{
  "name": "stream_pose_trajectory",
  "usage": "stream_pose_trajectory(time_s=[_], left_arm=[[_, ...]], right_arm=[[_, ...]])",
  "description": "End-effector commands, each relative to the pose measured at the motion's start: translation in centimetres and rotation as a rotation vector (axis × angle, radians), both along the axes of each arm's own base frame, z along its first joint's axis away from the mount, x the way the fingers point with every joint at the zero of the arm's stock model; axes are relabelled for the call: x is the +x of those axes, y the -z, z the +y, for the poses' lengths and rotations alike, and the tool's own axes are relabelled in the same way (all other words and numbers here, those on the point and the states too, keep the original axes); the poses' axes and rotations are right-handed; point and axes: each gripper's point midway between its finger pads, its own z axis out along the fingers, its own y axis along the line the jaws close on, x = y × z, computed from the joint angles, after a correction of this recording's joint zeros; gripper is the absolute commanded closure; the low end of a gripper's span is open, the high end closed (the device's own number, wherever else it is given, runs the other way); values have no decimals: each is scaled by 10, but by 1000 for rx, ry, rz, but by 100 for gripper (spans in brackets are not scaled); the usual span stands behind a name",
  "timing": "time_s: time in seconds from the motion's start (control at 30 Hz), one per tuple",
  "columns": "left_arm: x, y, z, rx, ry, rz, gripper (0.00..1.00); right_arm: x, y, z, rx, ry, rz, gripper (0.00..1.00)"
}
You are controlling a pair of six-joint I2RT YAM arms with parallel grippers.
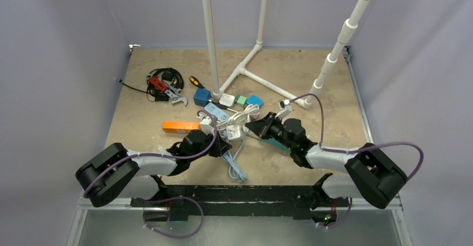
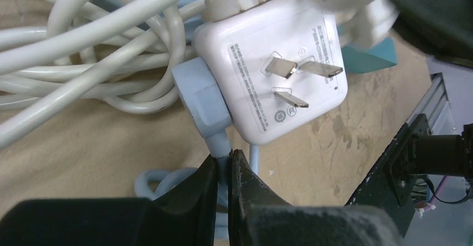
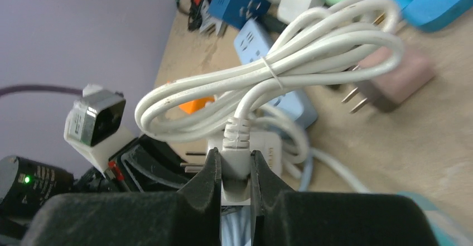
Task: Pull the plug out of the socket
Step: Remove the plug from the socket, then place the plug at the center of the board.
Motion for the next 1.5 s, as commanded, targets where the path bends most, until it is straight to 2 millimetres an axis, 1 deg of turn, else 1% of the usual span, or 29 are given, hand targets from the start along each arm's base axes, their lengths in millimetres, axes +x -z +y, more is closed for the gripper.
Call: stream_pose_trajectory(time_s=[0.0,0.07,0.17,0.23,0.33,0.43,0.5,0.57,0.67,0.7,0.73,0.83,0.87,0.97,1.03,1.07,1.17,1.23,1.27,1.33,1.37,1.47], left_arm=[[-23,61,53,257,-64,129,100],[-24,62,54,263,-64,133,100],[-25,63,56,262,-70,136,100],[-24,59,52,235,-67,128,100],[-22,51,43,204,-34,108,100],[-21,37,30,157,24,63,100],[-20,26,22,127,64,28,100],[-20,12,15,92,95,-9,100],[-21,-11,8,39,131,-66,100],[-21,-19,6,20,144,-85,100],[-22,-26,4,5,156,-103,100],[-25,-45,1,-23,193,-144,100],[-26,-48,1,-22,199,-149,100],[-26,-54,2,-14,200,-161,100],[-24,-54,5,4,185,-150,100],[-22,-54,5,7,174,-148,100],[-18,-58,9,20,148,-163,100],[-13,-62,13,51,128,-185,100],[-7,-68,16,68,108,-206,100],[0,-76,21,108,86,-240,100],[3,-78,23,128,78,-255,100],[7,-84,24,159,85,-281,100]], right_arm=[[51,-67,-36,0,172,-210,100],[53,-76,-38,-3,175,-230,100],[57,-84,-40,0,185,-245,100],[58,-87,-41,-1,185,-254,100],[61,-86,-45,-27,211,-254,100],[65,-89,-49,-61,229,-264,100],[71,-89,-50,-102,244,-266,100],[82,-83,-52,-157,263,-249,100],[99,-69,-56,-194,265,-221,100],[104,-65,-58,-203,269,-215,98],[109,-61,-61,-212,276,-208,94],[118,-51,-66,-226,280,-189,77],[119,-48,-66,-225,274,-186,69],[120,-41,-66,-226,258,-173,40],[119,-37,-68,-231,259,-162,24],[118,-35,-69,-233,259,-157,20],[109,-38,-68,-220,240,-163,15],[101,-47,-68,-220,211,-193,14],[96,-52,-65,-217,193,-207,14],[80,-55,-53,-192,107,-224,14],[71,-54,-47,-183,65,-224,11],[43,-54,-28,-145,-30,-219,9]])
